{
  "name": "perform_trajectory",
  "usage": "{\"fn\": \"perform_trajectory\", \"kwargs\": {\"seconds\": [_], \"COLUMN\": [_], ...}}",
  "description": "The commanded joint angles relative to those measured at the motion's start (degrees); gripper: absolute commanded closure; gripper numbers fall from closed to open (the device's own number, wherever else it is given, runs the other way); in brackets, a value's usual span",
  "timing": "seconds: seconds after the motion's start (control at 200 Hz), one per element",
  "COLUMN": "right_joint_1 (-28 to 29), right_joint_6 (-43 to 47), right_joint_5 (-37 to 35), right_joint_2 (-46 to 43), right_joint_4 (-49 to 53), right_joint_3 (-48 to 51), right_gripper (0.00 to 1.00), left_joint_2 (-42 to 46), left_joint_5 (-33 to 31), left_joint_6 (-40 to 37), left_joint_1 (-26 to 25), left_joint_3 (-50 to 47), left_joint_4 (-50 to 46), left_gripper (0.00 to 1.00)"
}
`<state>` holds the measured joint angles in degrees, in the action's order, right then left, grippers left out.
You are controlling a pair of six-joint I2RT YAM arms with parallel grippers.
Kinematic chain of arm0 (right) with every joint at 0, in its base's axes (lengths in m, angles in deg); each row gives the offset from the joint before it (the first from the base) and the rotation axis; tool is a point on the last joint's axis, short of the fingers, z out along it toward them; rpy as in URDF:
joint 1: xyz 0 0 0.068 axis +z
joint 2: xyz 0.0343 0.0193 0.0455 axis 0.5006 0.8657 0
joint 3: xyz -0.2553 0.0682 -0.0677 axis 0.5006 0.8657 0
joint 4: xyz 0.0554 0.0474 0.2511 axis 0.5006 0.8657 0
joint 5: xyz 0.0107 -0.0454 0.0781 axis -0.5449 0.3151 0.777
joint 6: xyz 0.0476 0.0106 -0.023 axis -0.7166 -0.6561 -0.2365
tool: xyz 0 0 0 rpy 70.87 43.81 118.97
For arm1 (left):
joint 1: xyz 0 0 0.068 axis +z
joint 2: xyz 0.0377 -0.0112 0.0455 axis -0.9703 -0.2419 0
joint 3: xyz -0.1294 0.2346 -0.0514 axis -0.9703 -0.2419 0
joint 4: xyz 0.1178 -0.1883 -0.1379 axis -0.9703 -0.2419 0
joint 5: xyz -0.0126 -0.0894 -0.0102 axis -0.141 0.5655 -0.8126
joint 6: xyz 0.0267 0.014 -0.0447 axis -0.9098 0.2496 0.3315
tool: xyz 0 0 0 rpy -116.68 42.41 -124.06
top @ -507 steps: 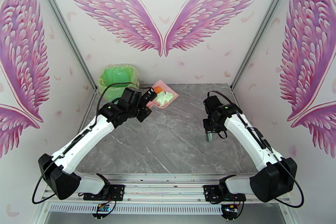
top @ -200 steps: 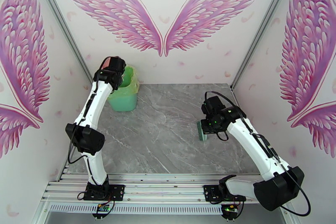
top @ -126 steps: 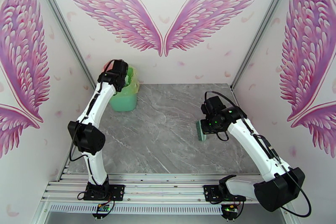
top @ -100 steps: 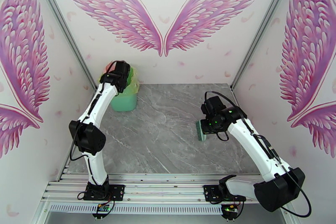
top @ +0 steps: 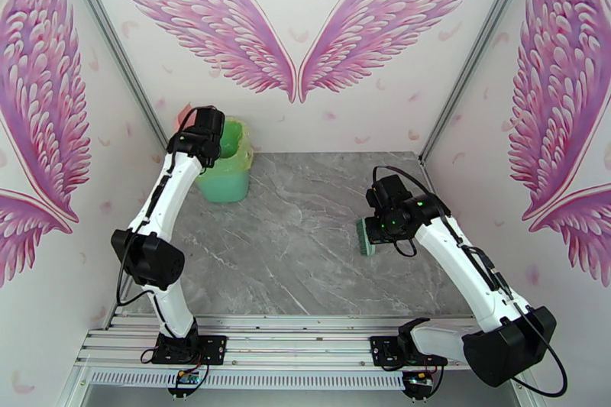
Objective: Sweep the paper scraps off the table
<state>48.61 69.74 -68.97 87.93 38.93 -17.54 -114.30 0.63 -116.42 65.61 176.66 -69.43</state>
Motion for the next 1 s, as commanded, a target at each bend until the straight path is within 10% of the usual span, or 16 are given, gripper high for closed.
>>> {"fn": "perform_trajectory", "kwargs": {"seconds": [0.0, 0.995], "right_joint_1": [0.46, 0.7], "right_joint_6": [0.5, 0.89], "right_joint_5": [-0.59, -0.5], "right_joint_2": [-0.3, 0.13], "right_joint_4": [-0.93, -0.69], "right_joint_3": [0.48, 0.23], "right_gripper": [1.0, 1.0], "left_joint_2": [6.59, -10.05], "left_joint_5": [-0.53, 0.49], "left_joint_6": [1.29, -3.43], "left_joint_1": [0.99, -4.2], "left_joint_3": [0.68, 0.88], "left_joint_4": [1.45, 1.01], "left_gripper": [1.0, 1.0]}}
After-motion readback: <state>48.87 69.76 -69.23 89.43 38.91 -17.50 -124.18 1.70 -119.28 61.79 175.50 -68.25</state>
